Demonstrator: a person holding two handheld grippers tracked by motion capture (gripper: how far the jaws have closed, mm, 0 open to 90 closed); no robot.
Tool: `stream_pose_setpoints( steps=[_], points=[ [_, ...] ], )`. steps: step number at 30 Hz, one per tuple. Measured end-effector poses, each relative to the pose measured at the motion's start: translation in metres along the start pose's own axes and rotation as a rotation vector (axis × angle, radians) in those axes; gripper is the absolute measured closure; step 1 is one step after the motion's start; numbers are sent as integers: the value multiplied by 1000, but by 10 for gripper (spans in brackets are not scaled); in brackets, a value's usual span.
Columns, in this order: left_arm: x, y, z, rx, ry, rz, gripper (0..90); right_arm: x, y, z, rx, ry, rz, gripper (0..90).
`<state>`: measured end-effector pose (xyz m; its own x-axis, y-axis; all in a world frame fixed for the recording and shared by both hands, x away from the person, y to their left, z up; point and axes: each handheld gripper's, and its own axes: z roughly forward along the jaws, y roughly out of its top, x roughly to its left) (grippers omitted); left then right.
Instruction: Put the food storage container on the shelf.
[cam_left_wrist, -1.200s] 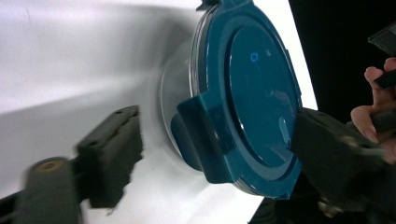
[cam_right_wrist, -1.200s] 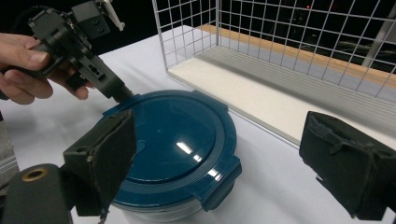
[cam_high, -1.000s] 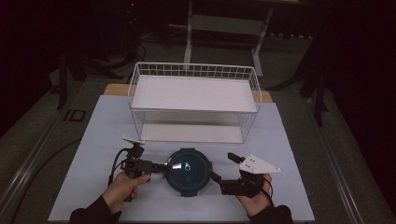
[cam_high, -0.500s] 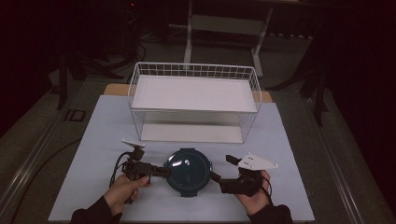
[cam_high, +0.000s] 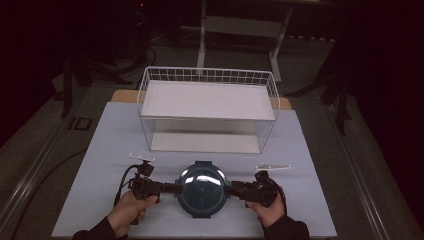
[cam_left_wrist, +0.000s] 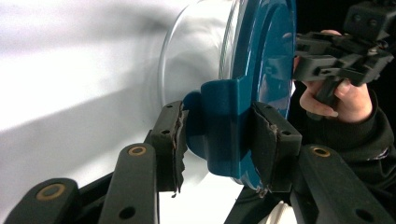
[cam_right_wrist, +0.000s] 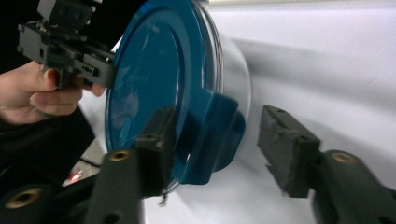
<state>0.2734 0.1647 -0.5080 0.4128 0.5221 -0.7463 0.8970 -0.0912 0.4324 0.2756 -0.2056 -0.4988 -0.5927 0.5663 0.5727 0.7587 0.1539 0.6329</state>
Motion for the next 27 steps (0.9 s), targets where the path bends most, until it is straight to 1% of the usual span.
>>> stream_pose_setpoints(
  steps=[2, 3, 4, 5, 8, 13, 14, 16, 19, 20, 23, 27],
  points=[
    [-2, -1, 0, -5, 4, 10, 579, -1, -1, 2, 10, 27, 22, 512],
    [-3, -2, 0, -7, 6, 18, 579, -1, -1, 3, 14, 29, 27, 521],
    [-4, -3, 0, -11, 8, 17, 579, -1, -2, 3, 17, 40, 35, 530],
    [-5, -4, -1, -11, 9, 20, 580, -1, -2, 3, 22, 43, 41, 530],
    [-7, -6, -1, -18, 16, 33, 581, 0, -3, 3, 26, 46, 40, 537],
    [-10, -10, -1, -34, 28, 36, 581, -1, -8, 4, 23, 64, 91, 530],
    [-10, -10, -1, -41, 27, 33, 581, -1, -9, 5, 18, 68, 97, 532],
    [-10, -12, -2, -44, 34, 32, 581, 0, -9, 5, 12, 60, 97, 534],
    [-14, -16, -2, -51, 46, 50, 580, 0, -9, 5, 12, 73, 119, 547],
    [-14, -16, -2, -54, 49, 50, 579, 0, -10, 5, 9, 76, 127, 548],
    [-15, -18, -2, -70, 59, 51, 575, 2, -9, 5, 6, 76, 124, 550],
    [-18, -17, -5, -91, 78, 86, 574, 2, -8, 6, -1, 74, 112, 552]
  ],
)
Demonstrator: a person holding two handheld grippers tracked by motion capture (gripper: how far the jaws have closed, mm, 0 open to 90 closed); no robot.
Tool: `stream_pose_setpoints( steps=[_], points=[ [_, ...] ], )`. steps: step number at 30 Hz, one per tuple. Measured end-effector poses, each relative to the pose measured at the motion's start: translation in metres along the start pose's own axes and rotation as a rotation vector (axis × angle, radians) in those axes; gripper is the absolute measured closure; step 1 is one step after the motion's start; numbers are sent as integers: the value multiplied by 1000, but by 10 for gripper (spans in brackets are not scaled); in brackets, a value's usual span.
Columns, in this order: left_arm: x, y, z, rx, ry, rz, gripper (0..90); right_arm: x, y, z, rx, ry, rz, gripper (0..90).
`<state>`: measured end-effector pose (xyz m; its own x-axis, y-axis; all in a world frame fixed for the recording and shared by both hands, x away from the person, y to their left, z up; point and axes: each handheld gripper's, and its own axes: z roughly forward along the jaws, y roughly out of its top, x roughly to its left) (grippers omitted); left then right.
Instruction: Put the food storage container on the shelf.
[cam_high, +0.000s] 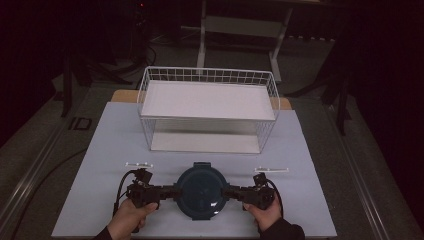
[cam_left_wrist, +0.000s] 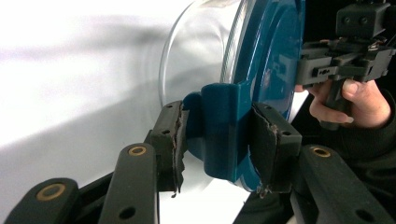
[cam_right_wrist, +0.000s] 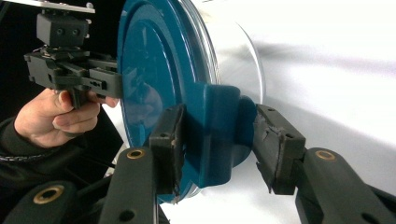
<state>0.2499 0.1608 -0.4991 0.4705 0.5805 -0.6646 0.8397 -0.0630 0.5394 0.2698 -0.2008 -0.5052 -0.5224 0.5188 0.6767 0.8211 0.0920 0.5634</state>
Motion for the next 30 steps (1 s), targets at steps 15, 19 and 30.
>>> stream_pose_setpoints(
  steps=[15, 19, 30],
  points=[
    [-11, 28, -7, -113, 32, 85, 572, 8, 29, -7, -78, -16, -91, 552],
    [-12, 38, -5, -153, 28, 117, 572, 9, 42, -12, -108, -26, -139, 552],
    [-5, 66, 14, -179, 32, 170, 572, -7, 70, -18, -130, -55, -185, 551]
  ],
)
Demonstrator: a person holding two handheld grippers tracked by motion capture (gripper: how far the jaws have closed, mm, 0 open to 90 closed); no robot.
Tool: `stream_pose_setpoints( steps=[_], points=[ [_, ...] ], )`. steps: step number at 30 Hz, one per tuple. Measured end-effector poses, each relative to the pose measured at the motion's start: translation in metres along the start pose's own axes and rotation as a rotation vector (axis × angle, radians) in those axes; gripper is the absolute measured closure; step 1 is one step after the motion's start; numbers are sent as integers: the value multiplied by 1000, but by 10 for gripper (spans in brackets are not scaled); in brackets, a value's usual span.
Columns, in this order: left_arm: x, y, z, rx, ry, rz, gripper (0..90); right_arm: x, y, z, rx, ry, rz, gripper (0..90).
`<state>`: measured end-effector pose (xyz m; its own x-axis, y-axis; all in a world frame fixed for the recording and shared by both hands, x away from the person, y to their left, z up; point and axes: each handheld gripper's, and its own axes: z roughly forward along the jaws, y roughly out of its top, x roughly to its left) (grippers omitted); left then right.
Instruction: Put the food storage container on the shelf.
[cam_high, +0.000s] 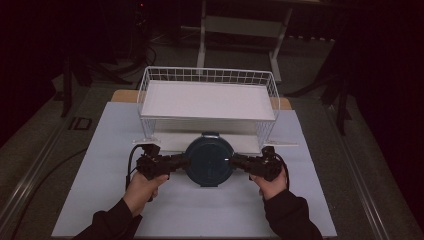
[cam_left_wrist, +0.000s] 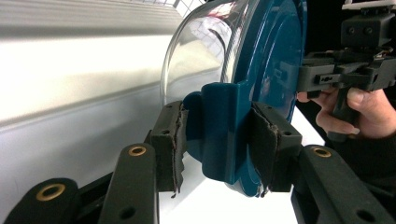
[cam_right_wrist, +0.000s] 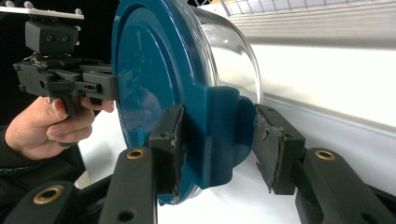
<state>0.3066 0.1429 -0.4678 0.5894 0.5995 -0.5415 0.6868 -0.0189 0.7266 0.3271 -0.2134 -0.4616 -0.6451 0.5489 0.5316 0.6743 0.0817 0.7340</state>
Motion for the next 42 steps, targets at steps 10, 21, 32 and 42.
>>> stream_pose_setpoints(
  steps=[10, 21, 32, 42],
  points=[
    [23, 14, 26, -1, 6, -2, 570, -29, 12, 11, 6, -23, 11, 550],
    [48, 17, 46, -6, 9, -54, 567, -55, 17, 29, -3, -51, 48, 549],
    [62, 15, 57, -6, -3, -88, 563, -67, 16, 36, -7, -67, 69, 548],
    [70, 18, 61, -17, -17, -93, 549, -66, 22, 40, -10, -112, 60, 528]
  ],
)
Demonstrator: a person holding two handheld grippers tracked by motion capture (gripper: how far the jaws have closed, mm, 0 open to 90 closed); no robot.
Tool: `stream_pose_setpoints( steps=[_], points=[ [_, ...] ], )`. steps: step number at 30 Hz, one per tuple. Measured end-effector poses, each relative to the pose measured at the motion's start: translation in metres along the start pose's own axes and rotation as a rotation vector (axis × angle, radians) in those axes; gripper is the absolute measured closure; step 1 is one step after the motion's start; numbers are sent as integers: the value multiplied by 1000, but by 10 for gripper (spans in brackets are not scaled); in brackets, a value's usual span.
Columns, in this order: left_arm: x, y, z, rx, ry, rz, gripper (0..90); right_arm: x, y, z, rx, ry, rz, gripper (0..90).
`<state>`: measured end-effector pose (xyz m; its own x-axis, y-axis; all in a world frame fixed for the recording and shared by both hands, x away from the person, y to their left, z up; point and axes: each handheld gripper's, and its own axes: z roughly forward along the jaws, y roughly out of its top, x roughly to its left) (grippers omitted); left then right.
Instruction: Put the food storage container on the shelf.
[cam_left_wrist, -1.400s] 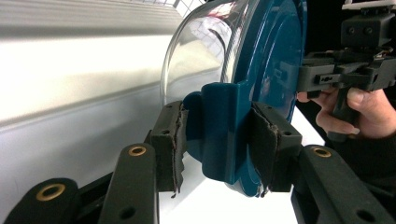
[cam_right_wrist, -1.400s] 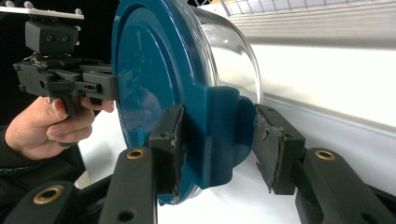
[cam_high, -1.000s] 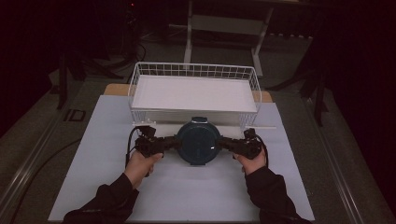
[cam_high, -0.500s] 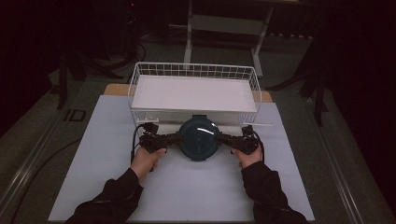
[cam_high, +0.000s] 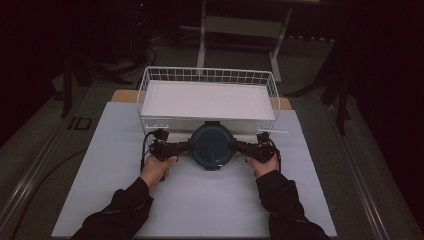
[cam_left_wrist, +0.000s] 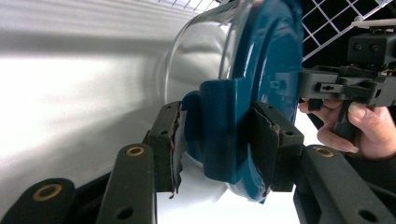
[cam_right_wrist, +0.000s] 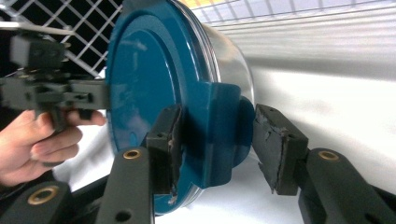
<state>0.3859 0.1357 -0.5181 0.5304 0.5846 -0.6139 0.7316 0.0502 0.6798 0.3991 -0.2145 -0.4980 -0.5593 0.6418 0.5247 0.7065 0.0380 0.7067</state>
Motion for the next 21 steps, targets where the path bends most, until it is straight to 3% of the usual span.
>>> stream_pose_setpoints(
  steps=[3, 5, 11, 17, 18, 21],
  points=[
    [5, -2, 2, -16, -19, -11, 535, -1, 1, 1, -2, -11, -2, 523],
    [4, -3, 2, -44, 10, 28, 502, 1, 1, 2, -6, -33, -17, 529],
    [3, 0, 2, -90, 47, 35, 483, 2, 4, 7, -48, -64, -21, 517],
    [2, 5, 5, -103, 74, 37, 483, 4, 9, 10, -62, -98, -15, 533],
    [2, 5, 5, -105, 75, 37, 483, 2, 10, 12, -76, -103, -35, 539],
    [0, 5, 5, -108, 90, 60, 480, 3, 12, 13, -76, -113, -40, 539]
  ],
)
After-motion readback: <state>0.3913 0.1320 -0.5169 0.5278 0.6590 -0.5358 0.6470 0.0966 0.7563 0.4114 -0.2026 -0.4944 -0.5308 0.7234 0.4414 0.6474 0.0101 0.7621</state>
